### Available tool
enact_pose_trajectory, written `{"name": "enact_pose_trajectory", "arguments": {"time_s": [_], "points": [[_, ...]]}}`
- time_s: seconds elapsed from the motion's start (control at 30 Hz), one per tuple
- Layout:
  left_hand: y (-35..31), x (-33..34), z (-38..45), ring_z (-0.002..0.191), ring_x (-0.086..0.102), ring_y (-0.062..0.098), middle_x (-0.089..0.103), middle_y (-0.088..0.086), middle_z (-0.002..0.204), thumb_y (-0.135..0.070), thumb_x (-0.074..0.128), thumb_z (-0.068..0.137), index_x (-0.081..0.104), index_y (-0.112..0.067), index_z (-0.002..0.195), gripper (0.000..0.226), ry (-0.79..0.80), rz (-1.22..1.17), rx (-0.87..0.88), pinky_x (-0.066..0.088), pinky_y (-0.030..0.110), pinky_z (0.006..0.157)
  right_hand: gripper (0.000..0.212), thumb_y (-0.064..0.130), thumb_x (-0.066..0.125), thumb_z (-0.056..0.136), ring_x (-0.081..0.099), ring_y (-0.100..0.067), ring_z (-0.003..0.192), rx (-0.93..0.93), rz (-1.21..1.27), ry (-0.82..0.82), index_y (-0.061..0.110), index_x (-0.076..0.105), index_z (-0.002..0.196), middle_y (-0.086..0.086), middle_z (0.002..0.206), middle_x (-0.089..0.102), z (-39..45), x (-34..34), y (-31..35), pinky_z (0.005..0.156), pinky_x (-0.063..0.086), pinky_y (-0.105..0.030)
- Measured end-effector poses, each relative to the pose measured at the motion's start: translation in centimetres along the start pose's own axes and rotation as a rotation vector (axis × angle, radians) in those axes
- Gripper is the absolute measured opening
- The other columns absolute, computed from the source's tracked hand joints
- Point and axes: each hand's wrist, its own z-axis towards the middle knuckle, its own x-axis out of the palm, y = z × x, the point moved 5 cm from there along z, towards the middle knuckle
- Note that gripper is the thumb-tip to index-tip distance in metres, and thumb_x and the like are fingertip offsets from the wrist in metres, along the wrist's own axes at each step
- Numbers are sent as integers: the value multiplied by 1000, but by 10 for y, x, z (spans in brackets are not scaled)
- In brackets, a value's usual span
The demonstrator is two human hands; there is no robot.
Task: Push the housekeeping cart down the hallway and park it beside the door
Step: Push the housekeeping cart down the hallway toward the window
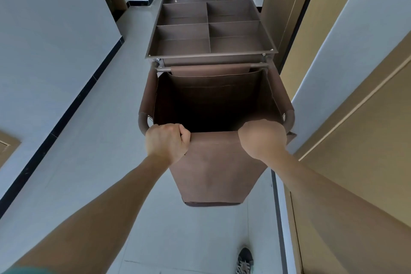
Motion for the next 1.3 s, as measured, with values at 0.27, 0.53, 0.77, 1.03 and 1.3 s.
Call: {"name": "enact_pose_trajectory", "arguments": {"time_s": [0.27,0.53,0.77,1.03,1.3], "points": [[-8,54,89,37,28,26,42,4,39,-21,35,86,32,-19,47,40,-55,58,-15,22,27,52,54,33,32,96,24,-9,34,-20,-34,-20,27,24,43,8,37,23,101,33,-35,48,18,-17],[-2,106,175,36,36,27,31,-5,43,-24,33,89,32,-20,46,43,-24,37,-29,27,27,51,54,36,28,98,31,-10,35,-22,-32,-10,23,41,48,6,39,29,196,69,-60,47,24,-17],[8,147,246,35,32,26,31,-2,41,-22,35,89,33,-17,45,44,-34,43,-24,25,26,49,56,34,27,97,32,-14,32,-26,26,-83,18,44,46,7,38,25,272,94,-73,47,32,-17],[22,188,310,38,42,27,48,4,42,-28,28,92,51,-11,46,54,93,17,-56,41,32,46,53,37,30,97,38,-8,40,1,-15,5,22,51,51,10,42,36,343,122,-86,48,25,-16],[33,225,369,42,47,24,53,1,45,-32,21,93,56,-14,49,59,174,25,-71,50,36,52,56,42,23,96,45,-9,48,-2,-27,39,21,60,58,9,49,47,408,151,-100,50,27,-16]]}}
